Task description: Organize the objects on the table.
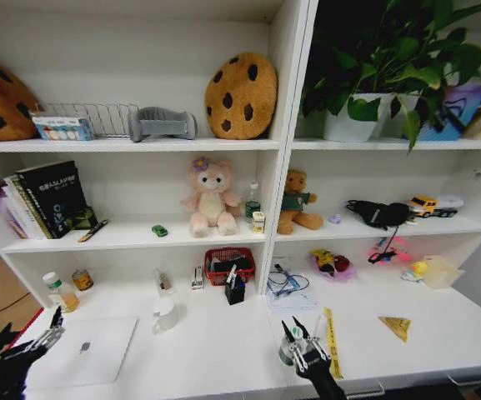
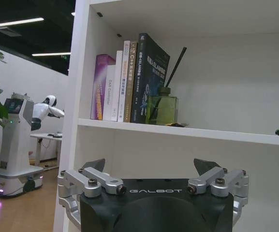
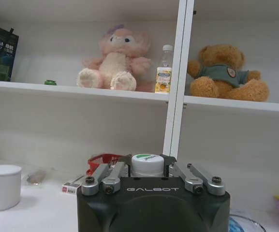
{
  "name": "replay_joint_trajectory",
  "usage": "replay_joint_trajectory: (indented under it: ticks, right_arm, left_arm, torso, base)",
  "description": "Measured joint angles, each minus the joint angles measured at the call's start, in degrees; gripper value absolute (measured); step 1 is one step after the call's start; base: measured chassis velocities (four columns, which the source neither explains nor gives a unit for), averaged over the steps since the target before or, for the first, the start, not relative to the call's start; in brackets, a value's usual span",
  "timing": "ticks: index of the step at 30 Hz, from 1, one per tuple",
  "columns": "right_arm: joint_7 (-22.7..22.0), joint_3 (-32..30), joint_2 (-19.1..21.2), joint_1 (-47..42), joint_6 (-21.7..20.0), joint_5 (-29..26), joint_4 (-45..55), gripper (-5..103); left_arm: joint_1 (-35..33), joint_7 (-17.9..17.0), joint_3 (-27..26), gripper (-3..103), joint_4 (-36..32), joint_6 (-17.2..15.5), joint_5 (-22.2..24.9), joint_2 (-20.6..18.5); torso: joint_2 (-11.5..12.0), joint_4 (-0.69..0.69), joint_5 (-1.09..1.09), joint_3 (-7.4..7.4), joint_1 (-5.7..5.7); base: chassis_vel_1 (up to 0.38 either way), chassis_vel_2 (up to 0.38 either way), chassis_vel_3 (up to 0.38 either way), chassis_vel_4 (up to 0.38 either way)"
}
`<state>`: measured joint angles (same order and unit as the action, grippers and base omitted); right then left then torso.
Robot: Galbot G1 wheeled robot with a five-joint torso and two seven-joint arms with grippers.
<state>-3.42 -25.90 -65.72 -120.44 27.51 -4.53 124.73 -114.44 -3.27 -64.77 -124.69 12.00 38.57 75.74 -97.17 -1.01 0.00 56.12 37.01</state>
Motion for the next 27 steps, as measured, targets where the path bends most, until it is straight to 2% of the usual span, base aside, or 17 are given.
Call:
replay_joint_trajectory:
  ticks: [11,25,27]
  right_arm:
    - [-0.45,1.73,-2.38,-5.49,3.85,4.79,-5.75,30]
    - [-0.52,2.04,-1.89,-9.74,7.29,8.17,-8.76,30]
    - [-0.47,1.75,-0.89,-11.26,8.71,9.37,-10.12,30]
  left_arm:
    - [0.55,0.04,-0.59,100,1.63,0.33,1.68,-0.91]
    - [0.86,0.05,-1.16,100,2.59,0.49,2.51,-1.42]
    - [0.95,0.06,-1.16,100,2.92,0.52,2.53,-1.45]
  torso:
    - [0.00,-0.01,0.00,0.00,0.00]
    - [0.01,-0.01,0.00,0.00,0.00]
    - [0.01,-0.01,0.00,0.00,0.00]
  base:
    - [0.000,0.000,0.000,0.000]
    - [0.000,0.000,0.000,0.000]
    - [0.000,0.000,0.000,0.000]
